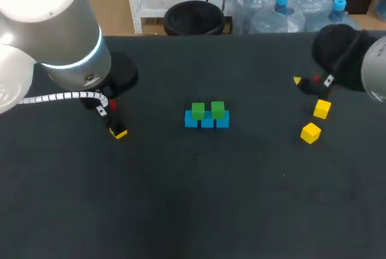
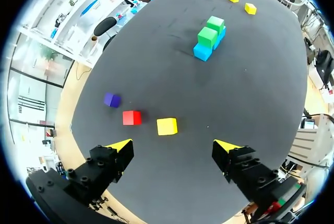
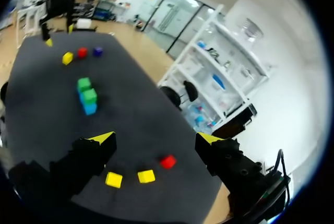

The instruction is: Place the blue cubes, place green cubes on the blue cubes, place the yellow cubes on the green cubes, then place the red cubes on the yellow cubes, and place purple cube on the red cubes.

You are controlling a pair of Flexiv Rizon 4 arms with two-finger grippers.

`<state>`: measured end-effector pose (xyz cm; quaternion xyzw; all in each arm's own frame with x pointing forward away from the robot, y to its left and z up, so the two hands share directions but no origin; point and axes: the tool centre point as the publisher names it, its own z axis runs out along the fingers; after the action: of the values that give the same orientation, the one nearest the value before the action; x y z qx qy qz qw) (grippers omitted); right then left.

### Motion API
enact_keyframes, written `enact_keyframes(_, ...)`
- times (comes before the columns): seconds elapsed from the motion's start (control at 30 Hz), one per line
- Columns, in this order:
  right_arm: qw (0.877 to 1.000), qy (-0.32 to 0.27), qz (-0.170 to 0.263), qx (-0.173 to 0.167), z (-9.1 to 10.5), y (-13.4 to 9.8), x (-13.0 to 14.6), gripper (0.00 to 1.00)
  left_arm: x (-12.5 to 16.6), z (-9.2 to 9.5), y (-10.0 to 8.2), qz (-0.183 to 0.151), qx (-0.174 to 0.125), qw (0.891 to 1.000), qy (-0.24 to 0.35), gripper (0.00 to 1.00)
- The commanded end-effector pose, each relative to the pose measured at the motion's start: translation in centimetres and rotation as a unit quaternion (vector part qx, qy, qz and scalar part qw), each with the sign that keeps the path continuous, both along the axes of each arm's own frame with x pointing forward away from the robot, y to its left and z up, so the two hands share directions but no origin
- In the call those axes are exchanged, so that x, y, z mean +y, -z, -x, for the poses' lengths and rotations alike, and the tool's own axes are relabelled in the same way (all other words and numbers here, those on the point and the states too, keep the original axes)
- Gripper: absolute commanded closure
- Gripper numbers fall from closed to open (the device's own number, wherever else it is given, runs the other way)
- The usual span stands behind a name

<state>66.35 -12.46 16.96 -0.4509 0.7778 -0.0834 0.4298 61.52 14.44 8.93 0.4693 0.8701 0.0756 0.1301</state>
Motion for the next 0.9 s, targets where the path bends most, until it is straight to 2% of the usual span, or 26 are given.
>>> enact_keyframes(0.03, 0.99, -0.026, 0.124, 0.056, 0.5, 0.1, 0.5, 0.0, 0.1, -0.1, -0.1, 0.0, 0.002, 1.0, 0.001, 0.0)
enact_keyframes(0.17, 0.98, -0.078, 0.174, 0.062, 0.9, 1.0, 0.8, 0.0, 0.1, -0.1, -0.1, 0.0, 0.002, 1.0, 0.001, 0.0)
enact_keyframes(0.23, 0.973, -0.085, 0.202, 0.077, 0.9, 1.6, 0.8, 0.0, 0.1, -0.1, -0.1, 0.0, 0.002, 1.0, 0.001, 0.0)
enact_keyframes(0.4, 0.958, -0.067, 0.258, 0.108, 0.9, 2.9, 0.5, 0.0, 0.1, -0.1, -0.1, 0.0, 0.002, 1.0, 0.001, 0.0)
enact_keyframes(0.53, 0.95, -0.044, 0.283, 0.126, 0.6, 4.2, -0.3, 0.0, 0.1, -0.1, -0.1, 0.0, 0.002, 1.0, 0.001, 0.0)
enact_keyframes(0.6, 0.953, -0.034, 0.271, 0.128, 0.4, 4.4, -0.8, 0.0, 0.1, -0.1, -0.1, 0.0, 0.002, 1.0, 0.001, 0.0)
enact_keyframes(0.8, 0.973, -0.014, 0.175, 0.147, -0.5, 4.8, -2.2, 0.0, 0.1, -0.1, -0.1, 0.0, 0.002, 1.0, 0.001, 0.0)
enact_keyframes(0.9, 0.979, 0.005, 0.133, 0.158, -1.0, 5.0, -3.1, 0.0, 0.1, -0.1, -0.1, 0.0, 0.002, 1.0, 0.001, 0.0)
